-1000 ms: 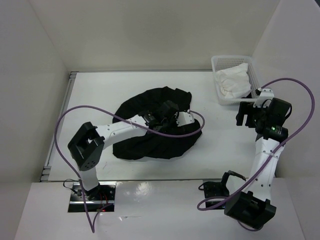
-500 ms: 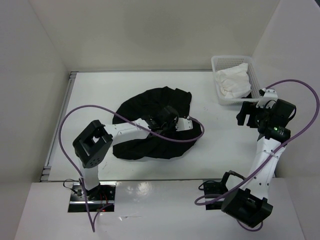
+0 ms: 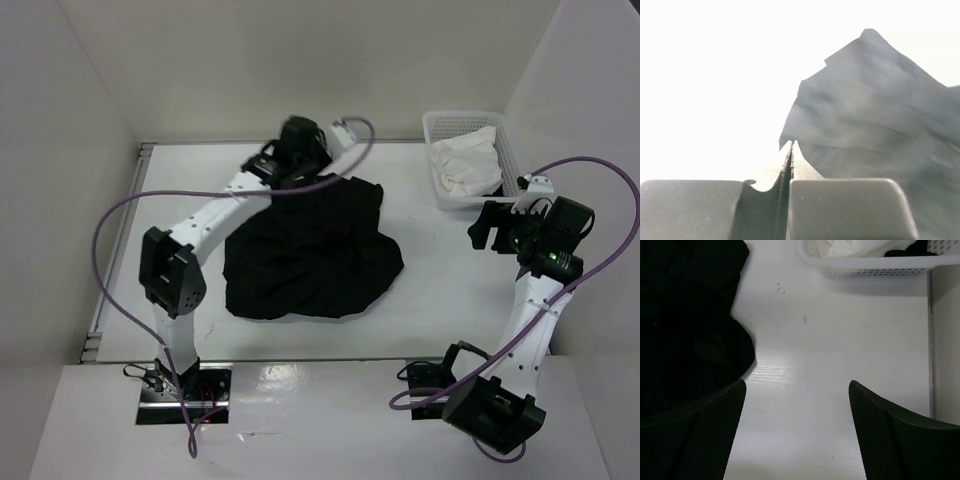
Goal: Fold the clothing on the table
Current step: Flatten the skirt out
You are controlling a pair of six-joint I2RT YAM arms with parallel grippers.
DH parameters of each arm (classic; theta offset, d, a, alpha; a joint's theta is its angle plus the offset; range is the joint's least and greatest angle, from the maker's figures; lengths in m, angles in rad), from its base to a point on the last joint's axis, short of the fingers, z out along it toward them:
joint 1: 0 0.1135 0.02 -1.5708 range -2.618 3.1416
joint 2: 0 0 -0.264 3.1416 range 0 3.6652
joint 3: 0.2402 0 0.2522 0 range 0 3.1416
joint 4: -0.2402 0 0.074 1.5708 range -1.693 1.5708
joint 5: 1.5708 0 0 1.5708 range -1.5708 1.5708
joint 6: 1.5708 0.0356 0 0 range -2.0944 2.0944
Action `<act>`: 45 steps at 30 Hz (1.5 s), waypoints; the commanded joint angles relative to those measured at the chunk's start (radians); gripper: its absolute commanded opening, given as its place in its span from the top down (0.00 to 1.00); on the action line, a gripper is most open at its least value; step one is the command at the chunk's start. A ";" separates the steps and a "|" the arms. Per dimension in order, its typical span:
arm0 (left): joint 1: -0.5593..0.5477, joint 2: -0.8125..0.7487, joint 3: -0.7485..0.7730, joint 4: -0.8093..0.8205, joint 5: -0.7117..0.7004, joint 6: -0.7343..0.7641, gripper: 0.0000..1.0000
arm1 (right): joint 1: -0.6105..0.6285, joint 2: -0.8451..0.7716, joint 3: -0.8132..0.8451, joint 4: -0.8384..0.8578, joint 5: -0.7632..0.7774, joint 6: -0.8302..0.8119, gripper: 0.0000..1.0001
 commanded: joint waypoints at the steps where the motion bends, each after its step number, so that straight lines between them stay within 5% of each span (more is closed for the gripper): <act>1: 0.133 -0.128 0.159 -0.140 0.078 -0.136 1.00 | 0.003 0.018 0.056 -0.007 -0.085 -0.003 0.12; 5: 0.212 -0.231 0.072 -0.169 0.139 -0.145 0.98 | 0.078 0.041 0.066 -0.016 -0.071 -0.023 0.14; 6: 0.221 -0.269 -0.024 -0.160 0.159 -0.122 0.72 | 0.089 0.050 0.066 -0.016 -0.071 -0.023 0.14; 7: 0.221 -0.283 -0.071 -0.160 0.173 -0.122 0.56 | 0.103 0.050 0.066 -0.016 -0.059 -0.023 0.14; 10: 0.108 -0.317 -0.186 -0.160 0.185 -0.078 0.24 | 0.103 0.050 0.066 -0.005 -0.059 -0.032 0.14; 12: 0.029 -0.317 -0.285 -0.133 0.137 -0.062 0.20 | 0.103 0.059 0.056 -0.005 -0.059 -0.032 0.14; 20: -0.241 -0.196 -0.433 0.018 -0.080 0.070 0.19 | 0.103 0.036 0.047 -0.015 -0.048 -0.032 0.14; 39: -0.189 0.007 -0.412 0.229 -0.126 0.231 0.23 | 0.045 -0.014 0.038 -0.064 -0.057 -0.041 0.14; 42: -0.178 0.030 -0.387 0.229 -0.111 0.240 0.31 | 0.034 -0.014 0.038 -0.064 -0.057 -0.041 0.14; 43: -0.167 0.042 -0.357 0.217 -0.098 0.240 0.49 | 0.034 -0.014 0.038 -0.064 -0.057 -0.041 0.14; 45: -0.155 0.053 -0.323 0.205 -0.088 0.231 0.69 | 0.034 -0.014 0.038 -0.064 -0.057 -0.041 0.14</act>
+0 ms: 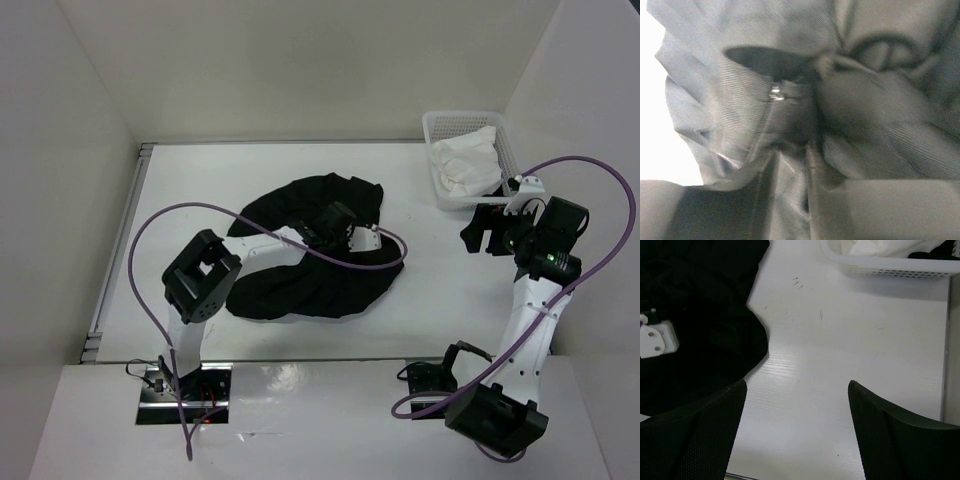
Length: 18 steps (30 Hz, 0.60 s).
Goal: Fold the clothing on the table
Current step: Flatten the skirt out
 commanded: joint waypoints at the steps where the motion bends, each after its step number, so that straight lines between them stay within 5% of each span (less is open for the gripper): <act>1: 0.023 0.014 0.101 0.023 0.048 0.013 0.81 | -0.008 -0.003 0.016 -0.008 -0.020 -0.010 0.14; 5: 0.032 0.025 0.180 -0.018 0.060 -0.025 1.00 | -0.017 -0.003 0.016 0.001 -0.020 -0.010 0.14; 18: 0.313 -0.026 0.735 -0.449 0.338 -0.344 1.00 | 0.009 0.017 0.037 -0.013 -0.084 -0.021 0.14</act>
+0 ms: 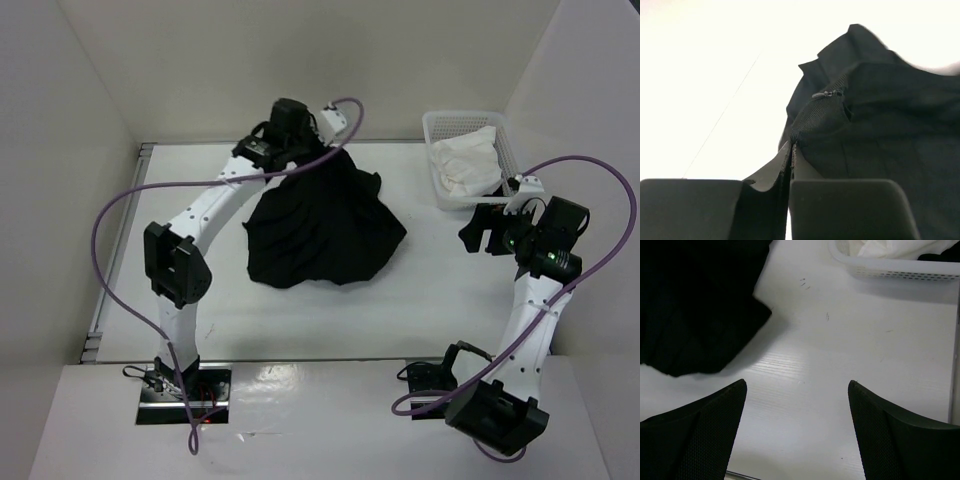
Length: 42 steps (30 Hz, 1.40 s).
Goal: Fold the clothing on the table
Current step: Flatten the skirt out
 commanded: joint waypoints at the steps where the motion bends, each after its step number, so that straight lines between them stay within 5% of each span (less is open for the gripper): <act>1: 0.051 -0.090 0.070 -0.137 0.131 -0.116 1.00 | 0.027 0.020 0.056 -0.013 -0.049 -0.030 0.14; 14: 0.169 -0.378 -0.531 -0.028 0.203 -0.205 1.00 | 0.410 0.279 0.177 -0.059 0.083 -0.069 0.13; 29: 0.258 -0.449 -0.644 -0.060 0.214 -0.216 1.00 | 0.745 0.891 0.391 0.306 0.229 0.030 0.23; 42: 0.277 -0.449 -0.673 -0.079 0.223 -0.216 1.00 | 0.779 1.093 0.546 0.440 0.232 0.048 0.24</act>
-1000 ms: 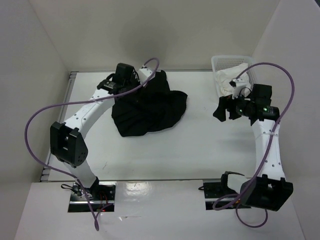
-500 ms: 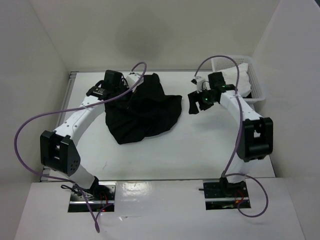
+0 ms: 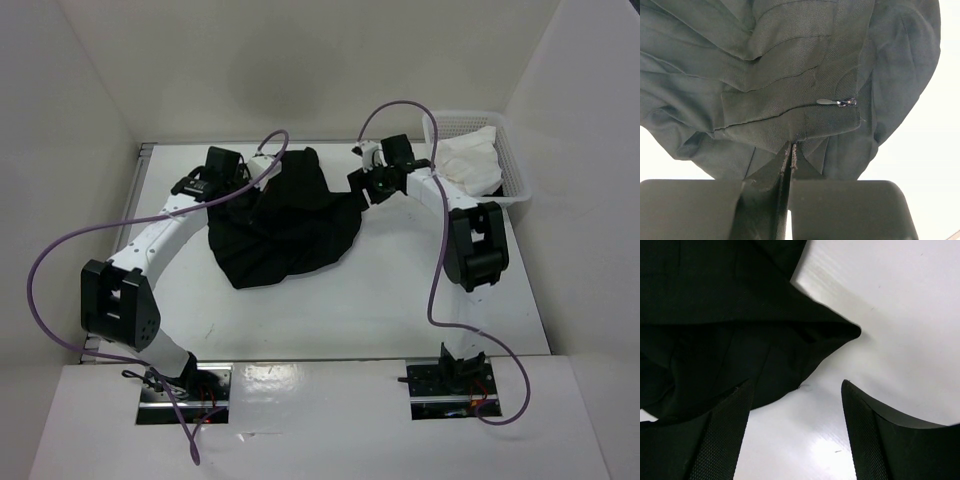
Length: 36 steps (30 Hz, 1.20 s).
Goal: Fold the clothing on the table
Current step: Flatten the skirt out
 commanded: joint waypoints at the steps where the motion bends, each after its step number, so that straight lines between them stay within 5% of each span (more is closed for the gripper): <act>1: 0.007 -0.011 -0.007 0.002 0.023 -0.012 1.00 | -0.003 0.042 0.065 0.089 0.002 0.011 0.25; 14: 0.016 0.016 0.002 -0.008 0.042 -0.012 1.00 | 0.006 0.168 0.114 0.116 -0.018 0.011 0.31; 16: 0.016 0.017 0.002 -0.008 0.042 -0.012 1.00 | 0.015 0.168 0.114 0.116 -0.018 0.011 0.37; 22: 0.016 0.017 0.002 -0.008 0.042 -0.012 1.00 | 0.015 0.191 0.143 0.082 -0.029 0.002 0.96; 29: 0.025 0.017 0.002 0.011 -0.003 -0.034 0.96 | 0.015 0.016 0.086 0.073 -0.018 -0.018 1.00; 36: 0.056 0.026 -0.019 0.032 -0.040 -0.060 0.33 | 0.015 -0.139 -0.012 0.032 0.011 -0.080 1.00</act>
